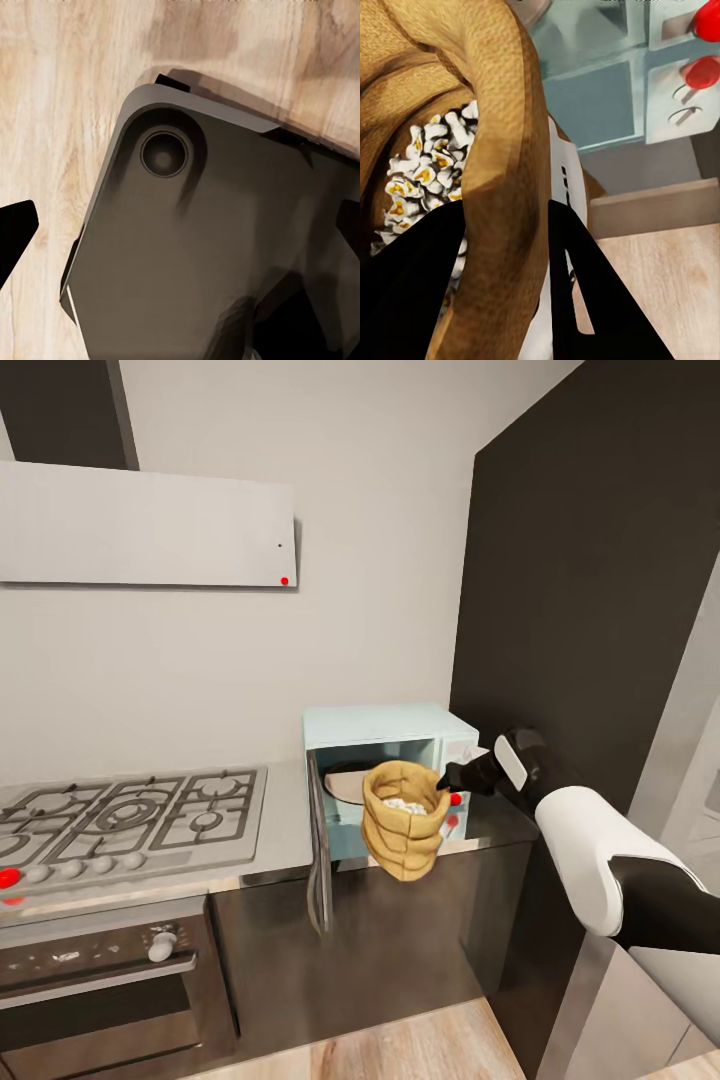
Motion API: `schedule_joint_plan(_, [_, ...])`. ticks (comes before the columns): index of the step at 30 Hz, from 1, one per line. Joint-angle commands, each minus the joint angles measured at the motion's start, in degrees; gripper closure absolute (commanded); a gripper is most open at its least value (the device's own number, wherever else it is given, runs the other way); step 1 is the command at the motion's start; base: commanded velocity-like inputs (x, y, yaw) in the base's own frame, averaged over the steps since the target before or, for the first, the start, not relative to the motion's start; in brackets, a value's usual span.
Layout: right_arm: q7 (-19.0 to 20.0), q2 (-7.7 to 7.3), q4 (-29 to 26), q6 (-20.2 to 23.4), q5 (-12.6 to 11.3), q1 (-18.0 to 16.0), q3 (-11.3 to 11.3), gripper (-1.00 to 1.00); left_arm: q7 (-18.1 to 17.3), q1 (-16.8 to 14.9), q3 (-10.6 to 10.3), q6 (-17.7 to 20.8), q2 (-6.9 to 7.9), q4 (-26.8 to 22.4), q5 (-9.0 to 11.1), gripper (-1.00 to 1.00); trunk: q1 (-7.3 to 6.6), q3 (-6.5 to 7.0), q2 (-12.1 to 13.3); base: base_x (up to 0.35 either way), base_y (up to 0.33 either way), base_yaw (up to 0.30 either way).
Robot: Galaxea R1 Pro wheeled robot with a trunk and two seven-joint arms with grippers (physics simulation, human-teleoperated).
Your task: In the kitchen, take the popcorn bag from the countertop, put it into the microwave, and heat it until the popcorn is cooked so the cooked popcorn ends up inside the bag.
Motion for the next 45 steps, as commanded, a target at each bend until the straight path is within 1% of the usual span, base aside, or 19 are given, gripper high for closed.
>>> schedule_joint_plan(1, [-0.3, 0.00, -0.1, 0.3, -0.6, 0.0, -0.2, 1.00, 0.1, 0.0, -0.1, -0.2, -0.01, 0.0, 0.3, -1.00, 0.00, -0.08, 0.0, 0.000, 0.000, 0.000])
schedule_joint_plan(7, [-0.3, -0.04, -1.0, 0.3, -0.6, 0.0, -0.2, 1.00, 0.0, 0.0, -0.1, -0.1, 0.00, 0.0, 0.3, -1.00, 0.00, -0.08, 0.0, 0.000, 0.000, 0.000])
schedule_joint_plan(25, [-0.3, 0.15, -1.3, 0.3, -0.7, 0.0, -0.1, 1.00, 0.1, 0.0, -0.1, -0.1, 0.00, 0.0, 0.3, -1.00, 0.00, -0.08, 0.0, 0.000, 0.000, 0.000])
schedule_joint_plan(29, [-0.3, 0.18, -5.0, 0.3, -0.6, 0.0, -0.1, 1.00, 0.1, 0.0, -0.1, -0.2, -0.01, 0.0, 0.3, -1.00, 0.00, -0.08, 0.0, 0.000, 0.000, 0.000])
schedule_joint_plan(32, [-0.3, 0.18, -6.2, 0.3, -0.6, 0.0, -0.1, 1.00, 0.0, 0.0, -0.1, -0.1, -0.01, 0.0, 0.3, -1.00, 0.00, -0.08, 0.0, 0.000, 0.000, 0.000])
schedule_joint_plan(40, [-0.3, 0.18, -6.3, 0.3, -0.3, 0.0, -0.2, 1.00, 0.1, 0.0, -0.1, -0.1, -0.01, 0.0, 0.3, -1.00, 0.00, -0.08, 0.0, 0.000, 0.000, 0.000])
schedule_joint_plan(45, [-0.3, 0.27, -5.5, 0.3, -0.2, 0.0, -0.1, 1.00, 0.1, 0.0, -0.1, -0.1, 0.00, 0.0, 0.3, -1.00, 0.00, -0.08, 0.0, 0.003, 0.000, 0.000])
